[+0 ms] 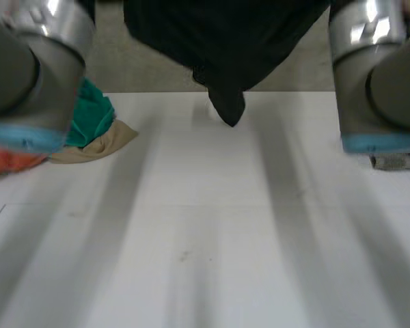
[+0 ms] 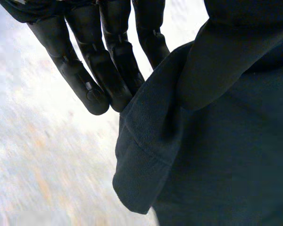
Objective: Fold the laundry.
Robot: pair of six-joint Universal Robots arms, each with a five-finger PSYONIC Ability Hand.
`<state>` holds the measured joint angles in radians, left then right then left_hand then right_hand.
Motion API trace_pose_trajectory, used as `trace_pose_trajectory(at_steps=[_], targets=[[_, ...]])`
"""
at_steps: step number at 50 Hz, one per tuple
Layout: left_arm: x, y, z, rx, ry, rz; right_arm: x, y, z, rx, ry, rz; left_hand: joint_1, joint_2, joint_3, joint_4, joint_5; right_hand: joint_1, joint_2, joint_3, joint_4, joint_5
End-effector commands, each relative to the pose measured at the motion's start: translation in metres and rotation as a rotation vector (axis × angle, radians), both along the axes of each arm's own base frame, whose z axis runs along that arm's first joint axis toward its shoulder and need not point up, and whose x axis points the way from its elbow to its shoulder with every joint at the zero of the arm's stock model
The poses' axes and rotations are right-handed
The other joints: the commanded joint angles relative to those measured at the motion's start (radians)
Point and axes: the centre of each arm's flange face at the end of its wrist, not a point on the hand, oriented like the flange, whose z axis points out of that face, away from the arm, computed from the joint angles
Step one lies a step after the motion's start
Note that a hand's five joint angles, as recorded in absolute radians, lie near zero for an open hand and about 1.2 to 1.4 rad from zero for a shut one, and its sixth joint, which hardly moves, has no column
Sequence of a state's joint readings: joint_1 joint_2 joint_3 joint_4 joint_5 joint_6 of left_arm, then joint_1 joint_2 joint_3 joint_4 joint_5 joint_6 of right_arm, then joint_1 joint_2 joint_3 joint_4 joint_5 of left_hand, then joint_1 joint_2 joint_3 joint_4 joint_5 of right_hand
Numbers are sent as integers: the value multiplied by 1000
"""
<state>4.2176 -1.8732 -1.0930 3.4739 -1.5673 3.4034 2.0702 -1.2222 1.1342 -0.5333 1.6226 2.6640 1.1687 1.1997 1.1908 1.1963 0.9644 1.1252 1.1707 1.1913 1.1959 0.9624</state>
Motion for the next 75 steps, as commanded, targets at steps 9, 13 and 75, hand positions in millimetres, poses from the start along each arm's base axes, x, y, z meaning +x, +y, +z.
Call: trace_pose_trajectory(at_steps=[9, 13, 75], targets=[[-7, 74, -203, 441, -412, -156, -36, 42, -193, 587, 409, -5, 228, 197, 205, 200, 257, 271, 226, 205, 200, 259], [2, 93, -223, 500, -515, -157, -47, 57, -211, 644, 543, 3, 228, 197, 205, 200, 257, 271, 226, 205, 200, 259], [-66, -47, -278, 420, -762, -220, -95, 72, -211, 963, 869, 0, -412, -443, -434, -440, -382, 271, 226, 205, 200, 259]])
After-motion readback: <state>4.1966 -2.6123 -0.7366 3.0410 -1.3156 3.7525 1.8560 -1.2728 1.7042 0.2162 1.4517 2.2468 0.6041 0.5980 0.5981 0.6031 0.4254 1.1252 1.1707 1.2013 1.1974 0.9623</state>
